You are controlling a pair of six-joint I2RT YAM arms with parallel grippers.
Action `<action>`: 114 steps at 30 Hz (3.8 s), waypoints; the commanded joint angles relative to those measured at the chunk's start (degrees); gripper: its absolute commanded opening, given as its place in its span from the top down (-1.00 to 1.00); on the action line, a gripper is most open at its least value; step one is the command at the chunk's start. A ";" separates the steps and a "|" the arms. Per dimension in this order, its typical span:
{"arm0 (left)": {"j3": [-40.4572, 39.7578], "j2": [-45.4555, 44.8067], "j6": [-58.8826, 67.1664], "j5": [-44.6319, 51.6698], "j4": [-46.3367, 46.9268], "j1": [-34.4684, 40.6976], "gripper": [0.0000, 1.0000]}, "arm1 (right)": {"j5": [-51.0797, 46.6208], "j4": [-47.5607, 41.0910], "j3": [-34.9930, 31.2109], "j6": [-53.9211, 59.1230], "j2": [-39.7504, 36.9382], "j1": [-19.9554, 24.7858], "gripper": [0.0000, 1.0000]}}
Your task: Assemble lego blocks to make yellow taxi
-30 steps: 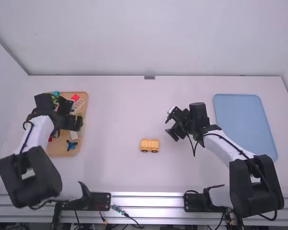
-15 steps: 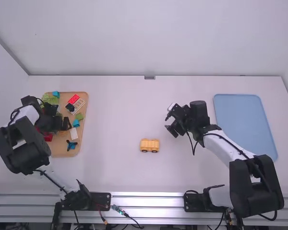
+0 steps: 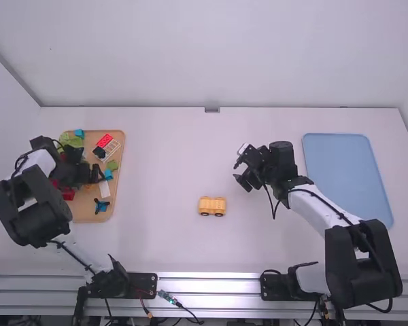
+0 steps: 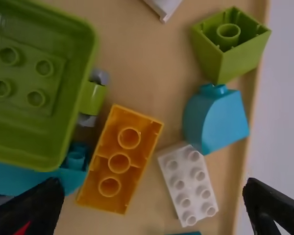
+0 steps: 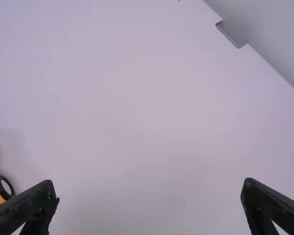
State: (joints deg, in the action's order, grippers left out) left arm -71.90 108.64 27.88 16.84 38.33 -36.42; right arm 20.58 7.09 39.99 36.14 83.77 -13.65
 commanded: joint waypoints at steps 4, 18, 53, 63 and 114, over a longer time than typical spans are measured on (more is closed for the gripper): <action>-0.42 0.00 -0.41 1.30 0.20 0.41 -0.50 | -0.09 -0.13 -0.20 -0.37 -1.46 0.22 -0.98; 2.12 0.00 0.23 -0.08 -3.49 0.45 -0.46 | -0.09 -0.87 -0.20 -0.35 -1.46 0.22 -0.98; 5.77 0.00 -0.01 4.92 -11.77 0.69 -0.45 | -0.09 -1.49 -0.20 -0.33 -1.46 0.22 -0.98; 8.24 0.00 -0.01 -4.19 -11.73 0.67 -0.36 | -0.07 -1.49 -0.20 -0.37 -1.46 0.22 -0.98; 13.27 -0.79 2.08 3.98 -19.36 0.17 0.86 | 2.49 0.15 -0.17 -3.85 -1.46 0.22 -0.98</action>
State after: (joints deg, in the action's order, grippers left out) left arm -59.70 107.83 30.35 15.27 18.68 -36.10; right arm 21.26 6.59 39.97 35.27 83.77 -13.65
